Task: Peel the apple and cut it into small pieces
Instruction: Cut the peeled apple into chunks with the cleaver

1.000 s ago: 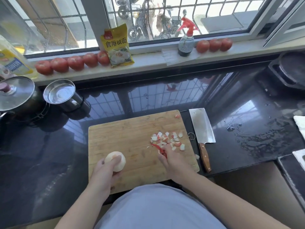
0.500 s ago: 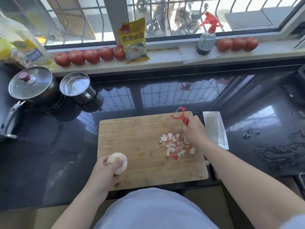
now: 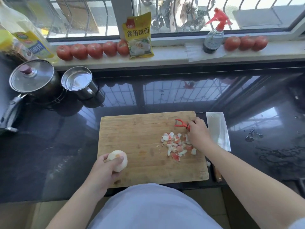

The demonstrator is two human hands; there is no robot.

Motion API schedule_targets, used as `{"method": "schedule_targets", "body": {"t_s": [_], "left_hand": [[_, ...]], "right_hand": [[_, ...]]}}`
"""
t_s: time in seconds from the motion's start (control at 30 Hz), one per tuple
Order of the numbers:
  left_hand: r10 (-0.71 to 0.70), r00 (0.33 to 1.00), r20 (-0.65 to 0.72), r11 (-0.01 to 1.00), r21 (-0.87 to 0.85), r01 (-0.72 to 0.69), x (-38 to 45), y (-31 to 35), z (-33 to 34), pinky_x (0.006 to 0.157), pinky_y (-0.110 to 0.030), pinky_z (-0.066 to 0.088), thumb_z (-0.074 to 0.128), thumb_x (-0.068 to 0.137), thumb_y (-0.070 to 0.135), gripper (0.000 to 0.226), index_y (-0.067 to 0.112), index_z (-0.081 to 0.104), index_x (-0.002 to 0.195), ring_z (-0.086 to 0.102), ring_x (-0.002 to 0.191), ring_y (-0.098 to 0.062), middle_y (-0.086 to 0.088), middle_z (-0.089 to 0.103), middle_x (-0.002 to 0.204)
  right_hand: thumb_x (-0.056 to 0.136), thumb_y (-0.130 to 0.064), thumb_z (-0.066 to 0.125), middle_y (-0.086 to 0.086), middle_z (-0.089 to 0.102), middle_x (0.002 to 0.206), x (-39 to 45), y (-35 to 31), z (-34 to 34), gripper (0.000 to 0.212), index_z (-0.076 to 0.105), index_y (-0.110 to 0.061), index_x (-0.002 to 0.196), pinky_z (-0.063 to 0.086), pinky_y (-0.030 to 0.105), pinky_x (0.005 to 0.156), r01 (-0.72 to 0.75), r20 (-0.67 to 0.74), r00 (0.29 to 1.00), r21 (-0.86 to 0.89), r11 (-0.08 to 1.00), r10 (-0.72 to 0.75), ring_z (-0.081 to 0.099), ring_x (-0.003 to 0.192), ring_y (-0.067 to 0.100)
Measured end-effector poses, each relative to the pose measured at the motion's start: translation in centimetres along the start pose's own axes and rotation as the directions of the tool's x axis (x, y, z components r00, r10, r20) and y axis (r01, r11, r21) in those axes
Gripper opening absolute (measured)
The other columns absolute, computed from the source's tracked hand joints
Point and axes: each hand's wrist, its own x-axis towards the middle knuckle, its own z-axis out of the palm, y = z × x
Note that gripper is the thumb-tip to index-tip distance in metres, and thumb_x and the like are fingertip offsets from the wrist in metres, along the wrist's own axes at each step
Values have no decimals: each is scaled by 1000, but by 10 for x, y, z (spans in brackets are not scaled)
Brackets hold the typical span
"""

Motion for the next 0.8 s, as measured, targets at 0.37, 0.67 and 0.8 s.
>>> {"method": "schedule_targets", "body": {"t_s": [0.37, 0.67, 0.8], "left_hand": [[-54, 998, 22, 998, -34, 55, 8, 5, 0, 88, -37, 56, 74, 94, 20, 31, 16, 57, 121, 64, 114, -24, -6, 62, 126], [-64, 997, -37, 996, 66, 66, -1, -2, 12, 95, -40, 58, 79, 90, 27, 45, 23, 56, 129, 67, 111, -23, 1, 63, 125], [-87, 996, 16, 988, 128, 84, 7, -5, 34, 88, -36, 59, 78, 91, 24, 44, 21, 55, 128, 67, 110, -23, -1, 62, 125]], "right_hand": [[96, -25, 48, 1, 54, 91, 53, -47, -48, 7, 50, -19, 94, 44, 40, 66, 17, 123, 992, 88, 996, -28, 55, 83, 27], [90, -7, 46, 13, 50, 126, 140, -77, -17, 46, 50, -17, 134, 40, 45, 100, 144, 72, 986, 46, 988, -147, 43, 118, 34], [92, -8, 48, 4, 57, 118, 68, -42, -26, 34, 61, -20, 121, 46, 42, 95, -94, -75, 987, 423, 901, 139, 53, 111, 23]]}}
